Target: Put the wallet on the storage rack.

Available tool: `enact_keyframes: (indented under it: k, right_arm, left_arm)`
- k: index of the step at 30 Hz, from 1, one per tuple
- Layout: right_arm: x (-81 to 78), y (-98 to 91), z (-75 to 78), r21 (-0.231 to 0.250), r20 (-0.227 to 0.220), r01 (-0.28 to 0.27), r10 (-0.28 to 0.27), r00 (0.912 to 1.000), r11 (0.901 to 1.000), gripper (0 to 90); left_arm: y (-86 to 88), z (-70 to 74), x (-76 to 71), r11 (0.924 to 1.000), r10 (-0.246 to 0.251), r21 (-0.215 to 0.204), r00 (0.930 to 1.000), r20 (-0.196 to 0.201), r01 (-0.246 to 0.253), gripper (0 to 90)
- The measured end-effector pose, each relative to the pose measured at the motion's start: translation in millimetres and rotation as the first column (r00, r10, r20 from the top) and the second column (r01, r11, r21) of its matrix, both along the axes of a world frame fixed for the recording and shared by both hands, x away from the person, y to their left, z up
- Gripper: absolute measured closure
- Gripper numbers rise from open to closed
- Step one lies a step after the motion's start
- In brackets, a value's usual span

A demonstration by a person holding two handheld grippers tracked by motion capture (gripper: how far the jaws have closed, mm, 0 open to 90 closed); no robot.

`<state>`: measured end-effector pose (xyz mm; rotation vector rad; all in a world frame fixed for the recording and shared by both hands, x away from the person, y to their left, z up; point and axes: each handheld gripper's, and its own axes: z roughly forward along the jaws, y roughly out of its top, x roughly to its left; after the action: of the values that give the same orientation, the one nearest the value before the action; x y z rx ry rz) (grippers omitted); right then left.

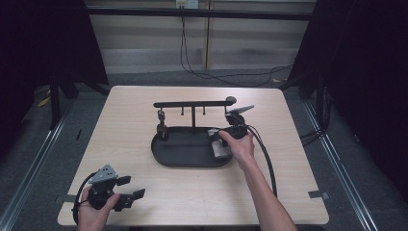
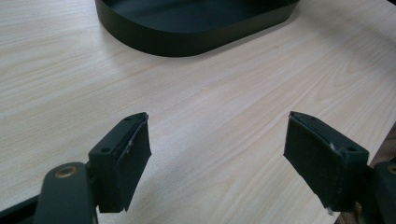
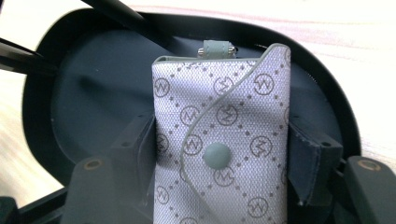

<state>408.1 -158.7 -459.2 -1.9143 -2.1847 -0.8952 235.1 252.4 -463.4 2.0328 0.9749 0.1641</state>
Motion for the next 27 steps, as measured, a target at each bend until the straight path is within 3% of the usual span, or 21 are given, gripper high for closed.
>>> enact_keyframes:
  k: [6,10,14,27]
  right_arm:
    - [0.4,3.0,-4.5,-0.032,0.014,-0.008,0.009,0.9999,0.9994,33.2]
    - [0.5,1.5,-5.8,-0.025,0.025,-0.017,0.018,0.9995,0.9995,33.1]
    - [-0.3,5.2,-7.1,-0.067,0.051,-0.029,0.032,0.9982,0.9973,32.9]
    - [-1.6,8.1,-10.9,-0.109,0.084,-0.039,0.048,0.9953,0.9933,29.1]
  left_arm:
    - [-0.3,0.2,-0.3,1.0000,-0.002,-0.001,1.0000,0.001,0.002,22.5]
    - [-0.6,-0.1,0.3,1.0000,0.000,0.002,1.0000,0.001,0.000,22.4]
    - [-1.1,-0.4,0.7,1.0000,0.001,-0.003,1.0000,0.000,-0.001,22.0]
    - [-0.9,-0.1,0.4,1.0000,-0.001,-0.001,1.0000,0.002,0.001,22.0]
